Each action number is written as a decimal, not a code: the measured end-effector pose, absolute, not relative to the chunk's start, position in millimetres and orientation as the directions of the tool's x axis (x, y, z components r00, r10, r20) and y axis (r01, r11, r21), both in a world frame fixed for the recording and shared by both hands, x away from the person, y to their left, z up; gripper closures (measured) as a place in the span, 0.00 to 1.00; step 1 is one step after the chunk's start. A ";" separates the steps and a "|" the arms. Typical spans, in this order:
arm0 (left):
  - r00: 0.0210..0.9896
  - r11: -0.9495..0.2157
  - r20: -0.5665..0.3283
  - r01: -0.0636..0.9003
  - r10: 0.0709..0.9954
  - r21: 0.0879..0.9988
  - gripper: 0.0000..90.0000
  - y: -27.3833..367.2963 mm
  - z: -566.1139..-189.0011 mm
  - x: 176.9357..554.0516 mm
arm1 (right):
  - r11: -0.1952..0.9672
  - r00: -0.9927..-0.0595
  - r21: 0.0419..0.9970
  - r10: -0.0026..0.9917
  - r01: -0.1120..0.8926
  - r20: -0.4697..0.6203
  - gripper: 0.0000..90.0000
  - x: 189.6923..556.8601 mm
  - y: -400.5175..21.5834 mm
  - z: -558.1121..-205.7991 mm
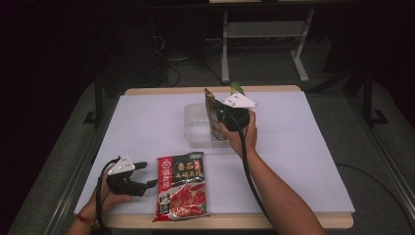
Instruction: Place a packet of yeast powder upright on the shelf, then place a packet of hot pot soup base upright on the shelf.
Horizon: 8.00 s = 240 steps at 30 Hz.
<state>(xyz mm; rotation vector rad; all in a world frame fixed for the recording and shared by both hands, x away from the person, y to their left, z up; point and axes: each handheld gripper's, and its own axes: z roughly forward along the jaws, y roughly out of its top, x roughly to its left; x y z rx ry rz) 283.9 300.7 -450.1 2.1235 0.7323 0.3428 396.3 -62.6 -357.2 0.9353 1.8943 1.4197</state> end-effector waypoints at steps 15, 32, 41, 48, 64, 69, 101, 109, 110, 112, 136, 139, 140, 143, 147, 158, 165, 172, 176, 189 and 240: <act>0.786 -0.469 -0.015 0.384 0.618 0.795 0.21 300.4 -449.4 284.1 | 0.219 -0.585 0.960 0.807 0.173 -0.079 0.92 383.8 -74.6 -359.9; 0.784 -0.465 -0.021 0.389 0.621 0.795 0.21 300.6 -449.8 284.5 | 0.252 -0.586 0.949 0.805 0.188 -0.097 0.86 384.1 -89.4 -359.7; 0.784 -0.468 -0.019 0.389 0.621 0.794 0.21 301.0 -450.0 284.7 | 0.253 -0.584 0.948 0.806 0.193 -0.097 0.85 383.9 -94.8 -361.0; 0.784 -0.469 -0.016 0.388 0.621 0.794 0.21 301.2 -449.8 284.4 | 0.246 -0.573 0.947 0.815 0.207 -0.087 0.83 384.6 -101.7 -362.2; 0.783 -0.472 -0.010 0.385 0.622 0.793 0.21 300.9 -449.6 284.1 | 0.251 -0.575 0.943 0.814 0.217 -0.084 0.75 378.8 -113.0 -363.2; 0.783 -0.474 -0.007 0.383 0.622 0.793 0.21 300.9 -449.1 283.5 | 0.253 -0.573 0.942 0.815 0.220 -0.086 0.71 376.8 -116.8 -362.9; 0.785 -0.376 -0.131 0.427 0.605 0.822 0.20 293.0 -439.7 282.1 | 0.304 -0.600 0.918 0.794 0.255 -0.096 0.60 334.2 -170.2 -374.7; 0.747 -0.338 -0.243 0.533 0.619 0.776 0.18 282.3 -447.2 295.4 | 0.350 -0.619 0.886 0.779 0.303 -0.096 0.58 320.0 -182.8 -390.3; 0.743 -0.332 -0.258 0.543 0.617 0.771 0.18 281.2 -447.6 297.0 | 0.354 -0.622 0.884 0.777 0.307 -0.095 0.58 317.6 -185.7 -391.8; 0.726 -0.299 -0.310 0.577 0.614 0.760 0.17 276.6 -448.6 302.1 | 0.359 -0.637 0.880 0.766 0.312 -0.087 0.57 313.0 -191.6 -394.7; 0.619 -0.246 -0.390 0.696 0.682 0.675 0.14 256.7 -449.8 337.6 | 0.400 -0.702 0.850 0.711 0.343 -0.051 0.47 287.6 -232.6 -432.7; 0.639 -0.286 -0.350 0.678 0.685 0.677 0.09 250.0 -449.4 336.1 | 0.409 -0.722 0.844 0.691 0.348 -0.037 0.47 288.0 -228.9 -434.3; 0.656 -0.323 -0.307 0.658 0.689 0.680 0.09 246.5 -449.0 334.4 | 0.414 -0.725 0.840 0.687 0.351 -0.035 0.47 288.0 -227.8 -434.7; 0.658 -0.363 -0.233 0.636 0.716 0.681 0.09 238.1 -448.8 329.9 | 0.429 -0.743 0.831 0.669 0.354 -0.029 0.47 288.2 -223.9 -436.8; 0.631 -0.340 -0.229 0.647 0.741 0.683 0.22 241.2 -447.2 330.1 | 0.430 -0.752 0.827 0.659 0.362 -0.014 0.46 289.4 -222.2 -438.1; 0.625 -0.275 -0.309 0.661 0.716 0.698 0.66 248.7 -450.7 331.4 | 0.421 -0.761 0.825 0.649 0.378 0.017 0.46 290.9 -222.1 -440.3; 0.638 -0.241 -0.364 0.662 0.679 0.710 0.86 256.6 -449.3 332.9 | 0.411 -0.764 0.821 0.644 0.396 0.046 0.46 292.7 -223.0 -442.6; 0.660 -0.245 -0.311 0.609 0.684 0.754 0.89 254.0 -439.2 325.7 | 0.390 -0.755 0.828 0.653 0.403 0.060 0.45 293.9 -227.4 -442.5; 0.676 -0.234 -0.283 0.566 0.680 0.791 0.91 252.6 -428.5 318.5 | 0.382 -0.751 0.832 0.657 0.403 0.062 0.44 294.0 -229.4 -441.9; 0.721 -0.156 -0.232 0.427 0.653 0.890 0.94 253.0 -389.1 290.0 | 0.322 -0.711 0.852 0.699 0.414 0.081 0.43 297.1 -242.8 -437.0; 0.720 -0.015 -0.099 0.150 0.687 0.989 0.98 236.1 -307.2 297.7 | 0.253 -0.653 0.880 0.753 0.402 0.082 0.42 291.9 -262.7 -429.5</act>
